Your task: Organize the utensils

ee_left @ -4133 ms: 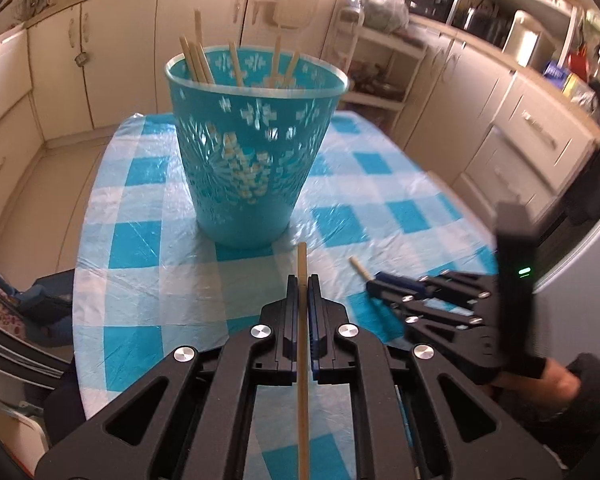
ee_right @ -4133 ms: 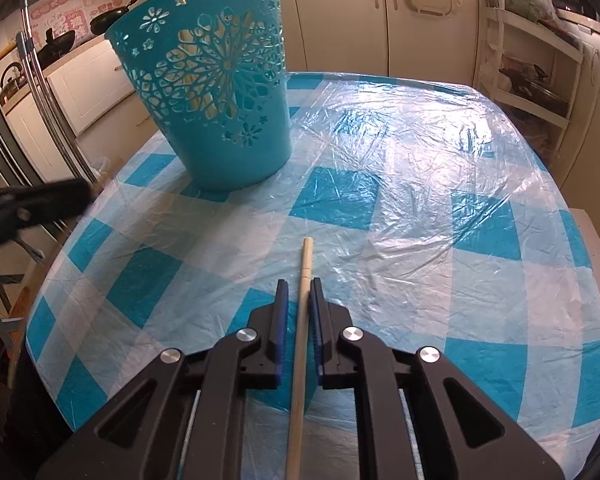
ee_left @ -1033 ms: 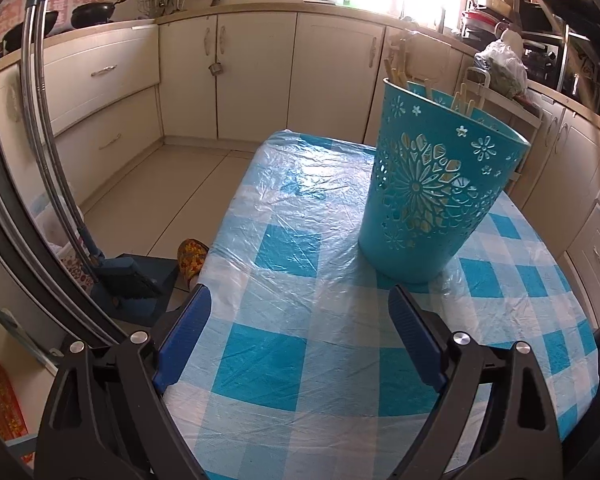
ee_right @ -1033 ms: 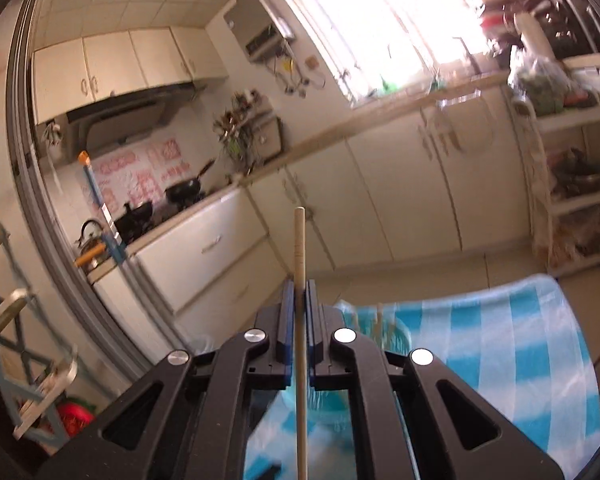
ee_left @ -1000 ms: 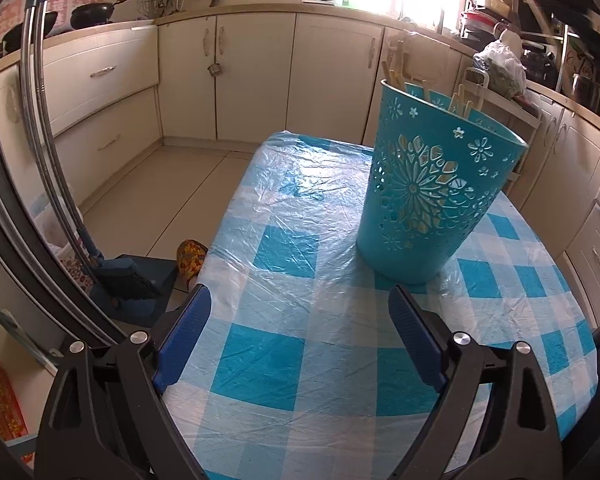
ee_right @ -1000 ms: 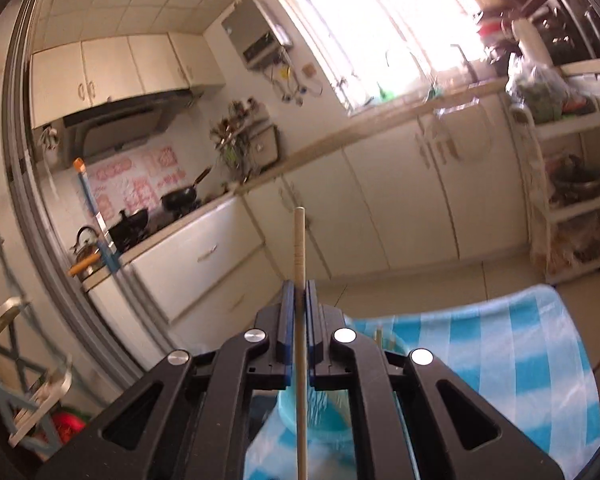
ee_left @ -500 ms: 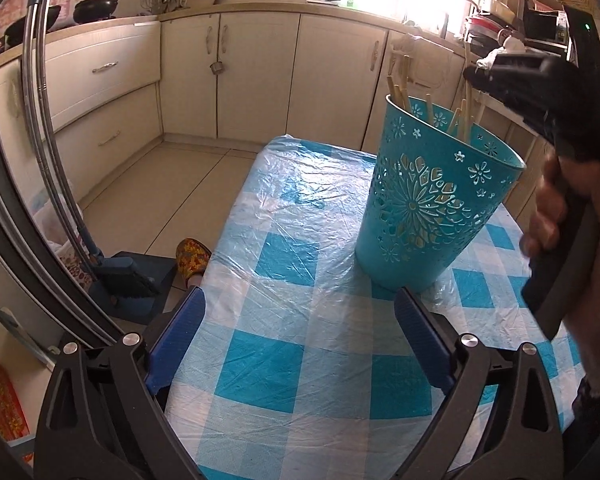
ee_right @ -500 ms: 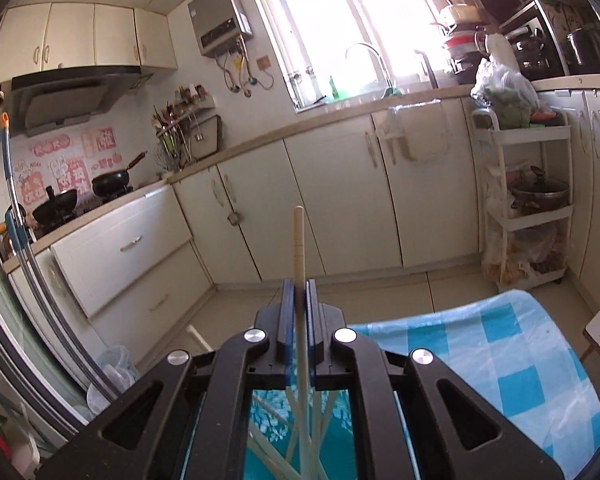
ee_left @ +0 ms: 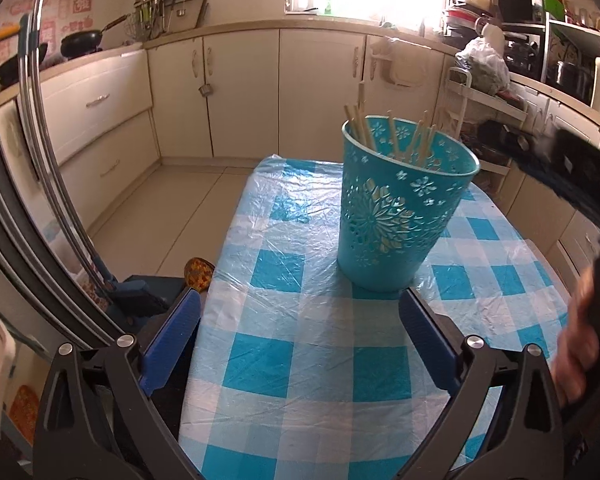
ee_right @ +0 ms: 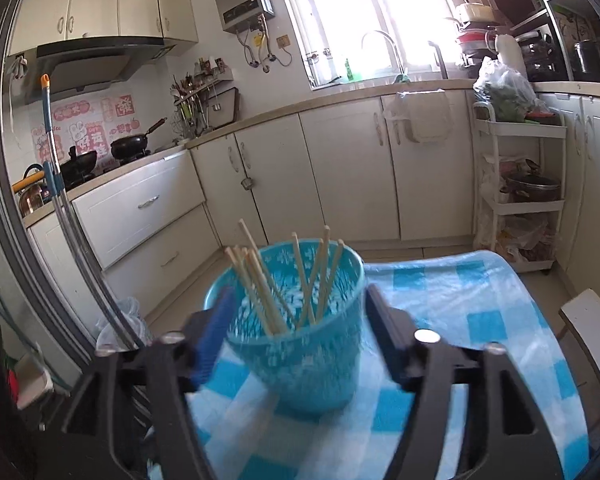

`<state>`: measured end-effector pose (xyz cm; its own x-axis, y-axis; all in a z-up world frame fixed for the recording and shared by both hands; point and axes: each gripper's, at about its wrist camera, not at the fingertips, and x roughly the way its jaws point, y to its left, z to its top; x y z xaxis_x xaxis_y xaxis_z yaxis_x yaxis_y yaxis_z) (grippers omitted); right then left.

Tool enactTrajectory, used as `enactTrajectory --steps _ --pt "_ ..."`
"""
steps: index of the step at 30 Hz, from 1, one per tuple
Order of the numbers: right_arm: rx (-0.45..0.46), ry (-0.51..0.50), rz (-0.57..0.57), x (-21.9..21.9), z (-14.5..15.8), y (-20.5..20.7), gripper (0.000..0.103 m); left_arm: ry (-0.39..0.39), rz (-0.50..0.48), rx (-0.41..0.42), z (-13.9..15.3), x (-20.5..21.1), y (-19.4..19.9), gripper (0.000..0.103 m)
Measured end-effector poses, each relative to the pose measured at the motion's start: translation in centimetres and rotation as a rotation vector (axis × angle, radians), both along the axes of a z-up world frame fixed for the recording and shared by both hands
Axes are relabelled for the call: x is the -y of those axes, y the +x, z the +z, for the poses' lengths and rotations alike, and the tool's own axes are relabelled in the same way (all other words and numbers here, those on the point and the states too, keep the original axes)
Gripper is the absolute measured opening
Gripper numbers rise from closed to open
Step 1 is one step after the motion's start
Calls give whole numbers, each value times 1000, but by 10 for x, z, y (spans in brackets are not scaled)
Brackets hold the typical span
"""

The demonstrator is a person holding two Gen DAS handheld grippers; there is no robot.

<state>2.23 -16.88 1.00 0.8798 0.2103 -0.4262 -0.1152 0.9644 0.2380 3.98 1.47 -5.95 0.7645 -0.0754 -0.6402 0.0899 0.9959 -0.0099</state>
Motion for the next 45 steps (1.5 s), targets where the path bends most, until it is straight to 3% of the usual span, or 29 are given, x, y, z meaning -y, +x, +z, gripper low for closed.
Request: enactTrajectory --steps 4,11,16,20,25,29,37,45 --pt "-50 -29 -35 5 12 -30 96 52 -11 -6 21 6 -15 95" --pt "-135 -92 -56 -2 47 -71 96 129 -88 -51 69 16 -56 95" --pt "-120 -41 -66 -4 77 -116 96 210 -64 47 104 15 -105 96" --pt "-77 -19 -68 -13 96 -153 96 166 -42 65 130 2 -133 95" --pt "-50 27 -70 -22 92 -191 96 103 -6 95 152 -12 -160 95" --pt "-48 -7 -109 -27 94 -205 96 68 14 140 162 -18 -182 95" --pt "58 -83 -107 -41 111 -230 96 37 65 237 177 -28 -211 95" --pt "98 -83 -119 -38 117 -242 96 23 74 260 189 -31 -221 95"
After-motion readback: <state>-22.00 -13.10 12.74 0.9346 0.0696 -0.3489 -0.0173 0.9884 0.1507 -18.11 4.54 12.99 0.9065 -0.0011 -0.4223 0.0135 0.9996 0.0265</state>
